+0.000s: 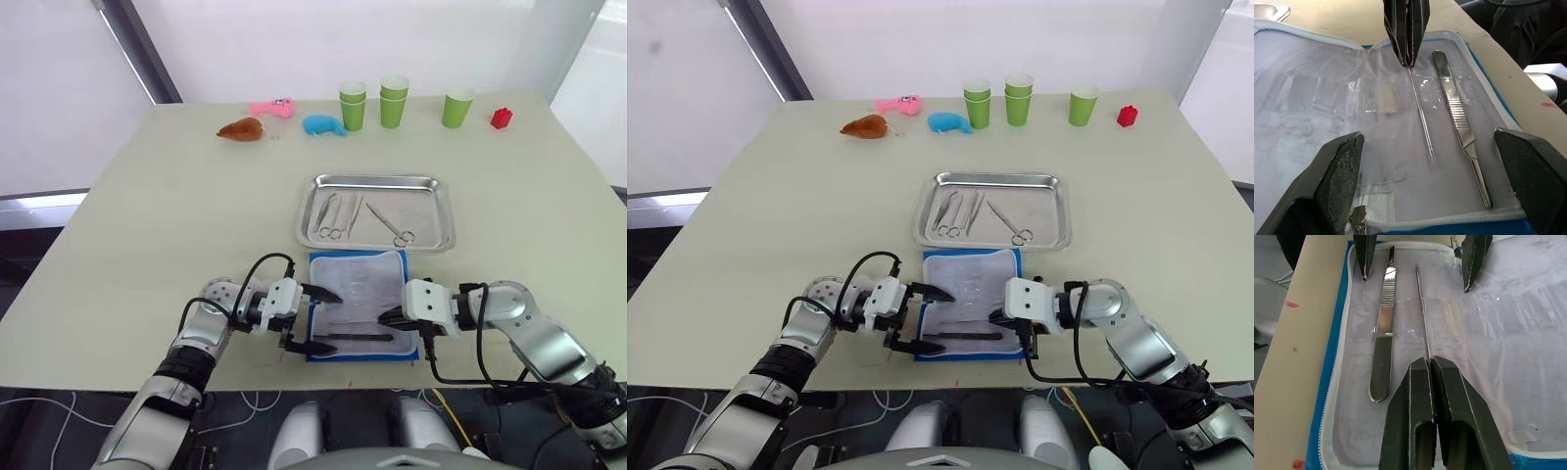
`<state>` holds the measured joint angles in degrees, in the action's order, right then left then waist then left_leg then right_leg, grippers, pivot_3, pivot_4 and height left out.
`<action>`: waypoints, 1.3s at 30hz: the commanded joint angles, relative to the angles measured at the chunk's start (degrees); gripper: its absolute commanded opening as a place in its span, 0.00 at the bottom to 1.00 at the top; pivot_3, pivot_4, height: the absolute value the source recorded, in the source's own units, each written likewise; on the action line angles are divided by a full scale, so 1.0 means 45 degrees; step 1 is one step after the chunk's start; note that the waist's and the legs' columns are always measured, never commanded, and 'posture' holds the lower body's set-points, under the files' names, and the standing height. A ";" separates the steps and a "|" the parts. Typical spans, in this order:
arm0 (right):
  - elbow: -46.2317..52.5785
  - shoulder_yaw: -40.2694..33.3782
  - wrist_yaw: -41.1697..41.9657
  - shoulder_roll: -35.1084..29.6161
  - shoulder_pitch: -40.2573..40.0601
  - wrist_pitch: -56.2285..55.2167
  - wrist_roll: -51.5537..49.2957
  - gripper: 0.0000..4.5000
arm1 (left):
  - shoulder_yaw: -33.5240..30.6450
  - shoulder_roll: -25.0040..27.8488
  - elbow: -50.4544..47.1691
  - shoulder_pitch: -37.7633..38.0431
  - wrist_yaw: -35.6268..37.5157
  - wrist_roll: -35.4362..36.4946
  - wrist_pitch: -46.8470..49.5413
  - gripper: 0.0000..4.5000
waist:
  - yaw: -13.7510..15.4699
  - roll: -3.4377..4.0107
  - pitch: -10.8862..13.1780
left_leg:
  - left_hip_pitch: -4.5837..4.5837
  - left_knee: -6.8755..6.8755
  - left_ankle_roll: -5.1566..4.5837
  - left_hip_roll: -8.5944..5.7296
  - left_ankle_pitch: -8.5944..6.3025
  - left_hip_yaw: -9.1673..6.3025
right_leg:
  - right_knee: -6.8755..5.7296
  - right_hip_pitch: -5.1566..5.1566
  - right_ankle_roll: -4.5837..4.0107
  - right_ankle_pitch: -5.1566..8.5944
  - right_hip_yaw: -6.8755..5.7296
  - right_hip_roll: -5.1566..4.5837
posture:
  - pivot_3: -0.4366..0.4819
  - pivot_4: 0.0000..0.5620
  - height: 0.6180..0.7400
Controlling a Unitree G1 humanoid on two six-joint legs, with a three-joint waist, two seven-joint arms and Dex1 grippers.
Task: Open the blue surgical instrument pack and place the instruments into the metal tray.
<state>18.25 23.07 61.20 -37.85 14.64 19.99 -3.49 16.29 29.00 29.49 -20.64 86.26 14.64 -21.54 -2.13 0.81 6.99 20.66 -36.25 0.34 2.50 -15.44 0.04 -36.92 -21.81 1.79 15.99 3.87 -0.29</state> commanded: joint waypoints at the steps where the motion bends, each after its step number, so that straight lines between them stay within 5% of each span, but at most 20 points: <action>1: 0.1023 -0.0188 0.0038 -0.0231 0.0481 0.0431 0.0008 0.01 | 0.1042 -0.0063 0.1435 0.1109 -0.0287 -0.1530 0.0728 1.00 | -0.0002 0.0002 0.0001 | 0.0000 0.0000 0.0000 0.0000 0.0000 -0.0002 | 0.0000 0.0000 0.0000 0.0000 -0.0002 -0.0001 | 0.48 0.27 1.00; 39: 0.1874 -0.1770 0.0618 -0.2936 -0.0415 0.0216 -0.0785 0.01 | 0.1093 -0.0188 0.1520 0.1093 -0.0255 -0.1582 0.0674 1.00 | -0.0003 0.0012 0.0008 | 0.0014 0.0009 0.0000 -0.0044 0.0000 -0.0037 | 0.0007 0.0004 0.0042 0.0025 -0.0056 -0.0087 | 0.48 0.27 1.00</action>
<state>25.50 17.79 63.64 -50.10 13.03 22.70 -6.27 16.31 28.45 29.42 -20.65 86.26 14.50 -21.55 -2.14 0.87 7.03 20.73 -36.21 0.34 2.29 -15.44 -0.13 -36.89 -21.80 1.98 16.11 3.62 -0.70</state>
